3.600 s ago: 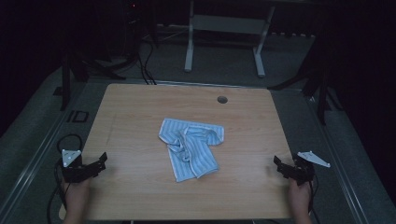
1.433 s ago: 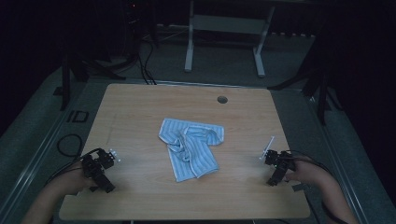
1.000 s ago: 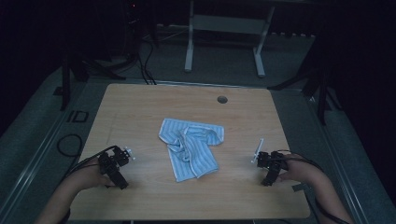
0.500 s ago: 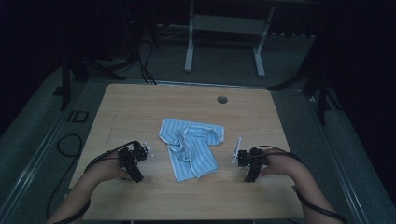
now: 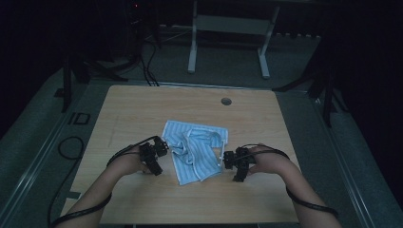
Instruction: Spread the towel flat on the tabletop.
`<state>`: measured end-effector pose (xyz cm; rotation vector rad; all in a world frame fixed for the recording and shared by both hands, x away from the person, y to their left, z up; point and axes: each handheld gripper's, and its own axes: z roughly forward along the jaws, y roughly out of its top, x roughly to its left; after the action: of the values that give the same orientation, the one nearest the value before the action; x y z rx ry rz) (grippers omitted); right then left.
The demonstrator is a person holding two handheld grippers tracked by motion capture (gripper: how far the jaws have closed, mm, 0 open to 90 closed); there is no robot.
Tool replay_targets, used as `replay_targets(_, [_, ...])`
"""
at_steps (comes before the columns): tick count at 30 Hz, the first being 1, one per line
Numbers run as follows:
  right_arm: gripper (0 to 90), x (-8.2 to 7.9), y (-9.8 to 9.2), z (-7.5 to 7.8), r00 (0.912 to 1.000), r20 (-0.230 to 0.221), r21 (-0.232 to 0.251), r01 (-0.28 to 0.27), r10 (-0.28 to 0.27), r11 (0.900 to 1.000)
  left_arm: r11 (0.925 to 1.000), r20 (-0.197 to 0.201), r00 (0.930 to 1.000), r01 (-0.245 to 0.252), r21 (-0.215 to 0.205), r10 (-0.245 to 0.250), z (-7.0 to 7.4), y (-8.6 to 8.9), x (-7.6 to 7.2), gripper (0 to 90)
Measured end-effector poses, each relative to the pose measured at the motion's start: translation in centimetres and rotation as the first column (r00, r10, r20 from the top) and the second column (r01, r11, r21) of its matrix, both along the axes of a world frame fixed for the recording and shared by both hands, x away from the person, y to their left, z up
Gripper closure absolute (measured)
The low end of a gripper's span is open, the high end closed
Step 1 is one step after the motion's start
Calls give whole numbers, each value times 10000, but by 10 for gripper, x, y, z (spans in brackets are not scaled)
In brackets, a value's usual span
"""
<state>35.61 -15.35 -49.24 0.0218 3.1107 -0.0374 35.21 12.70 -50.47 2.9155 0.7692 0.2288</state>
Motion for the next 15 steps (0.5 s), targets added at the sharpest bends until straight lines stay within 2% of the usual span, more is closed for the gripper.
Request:
replay_targets(4, [413, -2, 12, 6, 9989, 71, 268, -471, 469, 9985, 9999, 125, 9998, 127, 35, -128, 4, -13, 7, 372])
replay_targets(7, [429, -5, 20, 8, 9963, 215, 401, -840, 832, 9957, 9997, 271, 9994, 230, -105, -227, 7, -23, 14, 399])
replay_targets(10, [441, -6, 26, 9, 9945, 370, 626, -1005, 983, 9930, 9987, 313, 9992, 254, -435, -240, 8, -31, 19, 420])
replay_targets(15, [444, -8, 35, 8, 9918, 417, 723, -1238, 1210, 9897, 9973, 415, 9979, 513, -531, -491, 9, -46, 26, 471])
